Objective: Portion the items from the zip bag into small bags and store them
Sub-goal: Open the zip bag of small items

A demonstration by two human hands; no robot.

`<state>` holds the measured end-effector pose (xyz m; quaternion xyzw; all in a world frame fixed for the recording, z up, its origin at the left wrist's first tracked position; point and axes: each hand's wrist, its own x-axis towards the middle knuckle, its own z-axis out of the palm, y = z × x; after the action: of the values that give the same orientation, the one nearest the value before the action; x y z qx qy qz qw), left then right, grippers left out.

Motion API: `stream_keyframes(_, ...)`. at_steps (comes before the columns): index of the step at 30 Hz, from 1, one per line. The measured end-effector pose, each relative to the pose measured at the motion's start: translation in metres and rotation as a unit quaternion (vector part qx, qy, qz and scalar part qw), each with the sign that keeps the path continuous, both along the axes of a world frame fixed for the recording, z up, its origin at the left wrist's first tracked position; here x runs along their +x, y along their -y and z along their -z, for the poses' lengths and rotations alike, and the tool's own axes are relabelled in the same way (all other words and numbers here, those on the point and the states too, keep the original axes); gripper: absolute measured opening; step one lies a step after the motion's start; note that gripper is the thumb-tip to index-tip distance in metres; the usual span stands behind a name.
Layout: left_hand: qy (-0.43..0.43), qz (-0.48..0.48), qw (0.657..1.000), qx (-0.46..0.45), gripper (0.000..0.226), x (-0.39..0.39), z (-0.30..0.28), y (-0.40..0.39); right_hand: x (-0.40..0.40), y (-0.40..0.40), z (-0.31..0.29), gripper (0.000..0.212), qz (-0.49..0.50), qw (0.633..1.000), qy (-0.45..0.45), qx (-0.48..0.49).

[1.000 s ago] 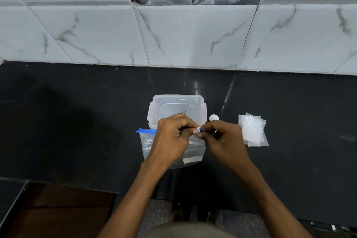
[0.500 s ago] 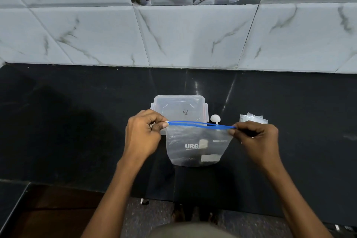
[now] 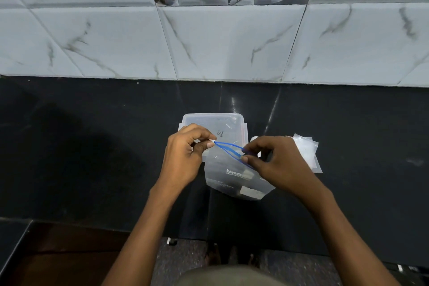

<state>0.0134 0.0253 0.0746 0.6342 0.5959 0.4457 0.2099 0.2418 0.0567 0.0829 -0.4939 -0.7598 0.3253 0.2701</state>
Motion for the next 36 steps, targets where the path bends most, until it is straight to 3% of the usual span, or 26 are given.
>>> stream_keyframes(8, 0.111, -0.037, 0.993, -0.023, 0.023, 0.021, 0.006, 0.010, -0.011, 0.001, -0.005, 0.010, -0.025, 0.992, 0.124, -0.024)
stream_keyframes(11, 0.134, -0.161, 0.978, -0.018, 0.028, 0.039, 0.004, 0.022, -0.017, 0.000, -0.003, 0.008, 0.003, 0.992, 0.127, -0.012)
stream_keyframes(13, 0.171, -0.189, 0.961, -0.105, 0.039, 0.052, 0.007, 0.028, -0.021, 0.001, -0.002, 0.006, 0.009, 0.993, 0.113, -0.026)
stream_keyframes(15, 0.214, -0.156, 0.939, -0.219, 0.047, 0.062, 0.012, 0.031, -0.025, 0.003, -0.001, 0.008, 0.007, 0.995, 0.071, -0.067)
stream_keyframes(18, 0.249, -0.136, 0.923, -0.261, 0.031, 0.067, 0.017, 0.030, -0.030, 0.009, 0.002, 0.012, 0.039, 0.980, -0.057, -0.186)
stream_keyframes(21, 0.252, -0.131, 0.918, -0.277, 0.021, 0.061, 0.016, 0.031, -0.028, 0.011, 0.007, 0.020, 0.128, 0.887, -0.249, -0.367)
stream_keyframes(24, 0.270, -0.125, 0.905, -0.306, 0.026, 0.050, 0.018, 0.034, -0.015, 0.006, 0.009, 0.027, 0.204, 0.726, -0.416, -0.508)
stream_keyframes(26, 0.313, -0.124, 0.877, -0.343, 0.034, 0.045, 0.018, 0.033, -0.007, 0.006, 0.015, 0.029, 0.252, 0.627, -0.471, -0.567)
stream_keyframes(27, 0.334, -0.118, 0.863, -0.361, 0.035, 0.043, 0.019, 0.032, -0.006, 0.007, 0.020, 0.028, 0.267, 0.608, -0.473, -0.579)
stream_keyframes(29, 0.396, -0.111, 0.823, -0.391, 0.036, 0.040, 0.022, 0.028, -0.007, 0.009, 0.030, 0.026, 0.281, 0.604, -0.461, -0.586)
stream_keyframes(34, 0.641, -0.114, 0.633, -0.420, 0.031, 0.033, 0.033, 0.022, -0.012, 0.018, 0.036, 0.040, 0.245, 0.622, -0.424, -0.611)
stream_keyframes(36, 0.686, -0.128, 0.592, -0.403, 0.028, 0.038, 0.040, 0.020, -0.016, 0.021, 0.036, 0.033, 0.248, 0.614, -0.425, -0.617)
